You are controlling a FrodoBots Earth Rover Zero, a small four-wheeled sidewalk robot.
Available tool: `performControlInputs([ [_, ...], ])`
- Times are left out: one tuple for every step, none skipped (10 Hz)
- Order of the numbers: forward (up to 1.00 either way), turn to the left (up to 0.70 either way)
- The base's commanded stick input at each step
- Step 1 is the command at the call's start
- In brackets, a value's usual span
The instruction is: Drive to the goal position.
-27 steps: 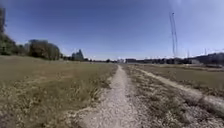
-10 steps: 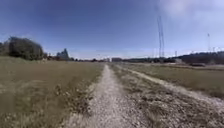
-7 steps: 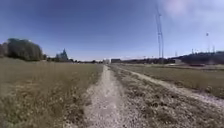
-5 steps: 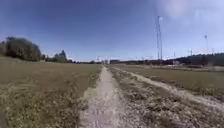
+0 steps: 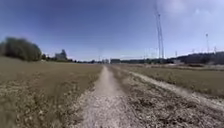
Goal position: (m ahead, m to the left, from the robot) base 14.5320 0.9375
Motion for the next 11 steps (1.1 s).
performControlInputs([
  [0.7, 0.0],
  [0.7, 0.0],
  [0.7, 0.0],
  [0.7, 0.0],
  [0.7, 0.0],
  [0.7, 0.0],
  [0.7, 0.0],
  [0.7, 0.0],
  [0.7, 0.0],
  [0.7, 0.0],
  [0.7, 0.0],
])
